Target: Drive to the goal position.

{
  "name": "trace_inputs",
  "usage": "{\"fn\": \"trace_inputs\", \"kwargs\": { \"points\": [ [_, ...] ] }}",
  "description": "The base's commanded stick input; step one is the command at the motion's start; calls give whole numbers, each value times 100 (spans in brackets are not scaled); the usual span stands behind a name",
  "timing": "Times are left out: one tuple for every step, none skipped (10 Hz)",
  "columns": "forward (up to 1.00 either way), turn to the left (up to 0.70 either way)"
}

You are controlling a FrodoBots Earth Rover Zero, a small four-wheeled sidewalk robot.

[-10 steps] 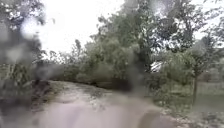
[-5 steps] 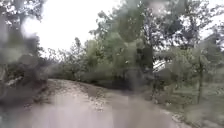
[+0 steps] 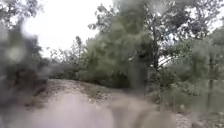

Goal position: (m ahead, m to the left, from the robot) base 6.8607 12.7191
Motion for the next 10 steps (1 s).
{"fn": "trace_inputs", "kwargs": {
  "points": [
    [70,14],
    [70,14],
    [70,14],
    [70,14],
    [70,14],
    [70,14],
    [70,13],
    [70,7],
    [70,0],
    [70,0]
  ]
}}
